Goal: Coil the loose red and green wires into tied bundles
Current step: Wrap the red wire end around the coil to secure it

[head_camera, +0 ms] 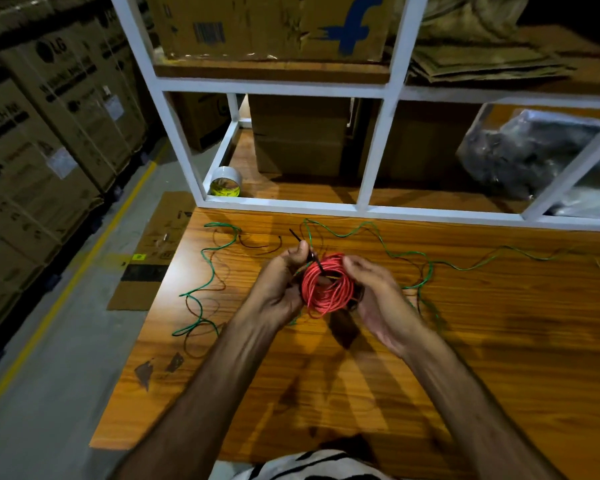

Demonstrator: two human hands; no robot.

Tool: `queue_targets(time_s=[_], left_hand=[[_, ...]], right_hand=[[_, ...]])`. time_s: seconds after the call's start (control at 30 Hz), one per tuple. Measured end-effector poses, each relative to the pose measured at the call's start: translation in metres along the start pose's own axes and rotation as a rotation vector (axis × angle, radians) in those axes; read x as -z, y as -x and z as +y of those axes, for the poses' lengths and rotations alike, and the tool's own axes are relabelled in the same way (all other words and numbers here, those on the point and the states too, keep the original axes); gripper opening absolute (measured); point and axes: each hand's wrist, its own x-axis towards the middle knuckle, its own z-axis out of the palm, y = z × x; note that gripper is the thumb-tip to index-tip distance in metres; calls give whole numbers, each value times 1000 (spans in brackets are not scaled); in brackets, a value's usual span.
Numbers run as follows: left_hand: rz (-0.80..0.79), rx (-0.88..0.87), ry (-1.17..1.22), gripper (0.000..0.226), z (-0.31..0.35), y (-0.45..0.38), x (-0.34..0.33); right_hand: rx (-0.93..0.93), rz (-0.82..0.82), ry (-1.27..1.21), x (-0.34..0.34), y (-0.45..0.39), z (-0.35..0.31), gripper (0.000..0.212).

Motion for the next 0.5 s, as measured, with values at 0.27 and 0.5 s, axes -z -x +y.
queue_targets(time_s=[0.27,0.5], left_hand=[[-66,157,-76,25,-36,-31,-27],[-64,-182,-437,28,-87,-42,-63]], right_hand=[[225,211,319,54,10,-1,29],[141,389,-139,109,-5,-7,36]])
